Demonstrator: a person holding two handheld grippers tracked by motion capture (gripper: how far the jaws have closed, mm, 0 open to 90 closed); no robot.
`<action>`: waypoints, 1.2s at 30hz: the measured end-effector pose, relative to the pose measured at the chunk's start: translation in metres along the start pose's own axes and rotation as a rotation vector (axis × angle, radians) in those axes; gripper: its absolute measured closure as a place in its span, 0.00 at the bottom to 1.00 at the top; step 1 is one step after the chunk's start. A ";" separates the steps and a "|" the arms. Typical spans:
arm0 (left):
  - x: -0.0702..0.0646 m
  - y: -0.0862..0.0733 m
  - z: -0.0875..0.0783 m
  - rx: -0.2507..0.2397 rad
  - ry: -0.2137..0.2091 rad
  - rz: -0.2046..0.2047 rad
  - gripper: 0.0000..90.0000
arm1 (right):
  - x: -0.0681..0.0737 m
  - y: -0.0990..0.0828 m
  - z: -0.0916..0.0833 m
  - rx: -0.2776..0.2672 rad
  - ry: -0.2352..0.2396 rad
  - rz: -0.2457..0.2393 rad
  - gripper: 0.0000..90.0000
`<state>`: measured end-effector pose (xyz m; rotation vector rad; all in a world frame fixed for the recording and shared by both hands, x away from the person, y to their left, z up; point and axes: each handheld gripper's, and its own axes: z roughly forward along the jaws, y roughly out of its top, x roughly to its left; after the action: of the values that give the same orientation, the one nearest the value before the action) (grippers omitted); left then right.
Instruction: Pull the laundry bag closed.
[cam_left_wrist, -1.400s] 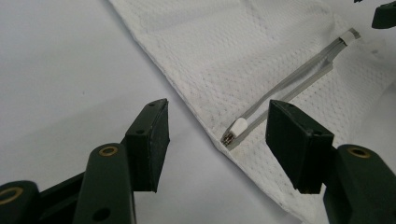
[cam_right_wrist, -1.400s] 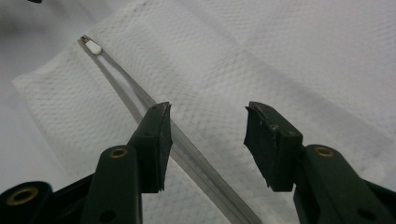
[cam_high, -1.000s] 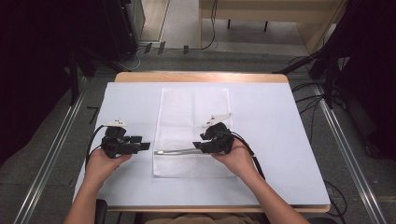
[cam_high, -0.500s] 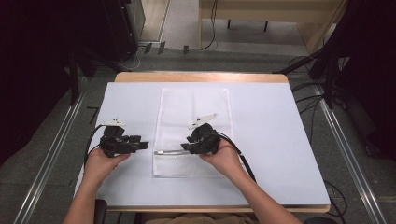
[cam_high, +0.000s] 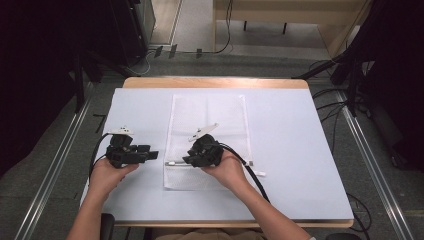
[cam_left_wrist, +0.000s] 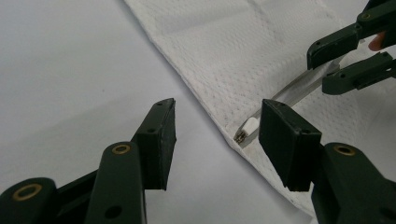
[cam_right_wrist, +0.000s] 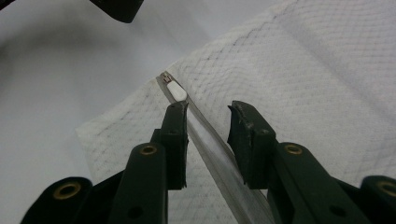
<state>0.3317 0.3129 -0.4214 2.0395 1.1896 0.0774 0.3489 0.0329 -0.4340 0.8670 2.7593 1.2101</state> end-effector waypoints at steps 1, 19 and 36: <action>0.000 0.000 0.000 0.000 0.000 0.000 0.52 | 0.000 0.000 0.000 0.000 0.000 0.000 0.77; 0.001 0.001 -0.001 -0.002 0.004 0.001 0.52 | 0.009 0.003 0.030 0.016 0.032 -0.002 0.82; 0.001 0.001 -0.001 -0.004 0.003 0.002 0.51 | 0.014 0.007 0.054 0.039 0.056 0.016 0.86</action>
<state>0.3326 0.3140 -0.4204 2.0372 1.1887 0.0840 0.3524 0.0797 -0.4644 0.8738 2.8344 1.2062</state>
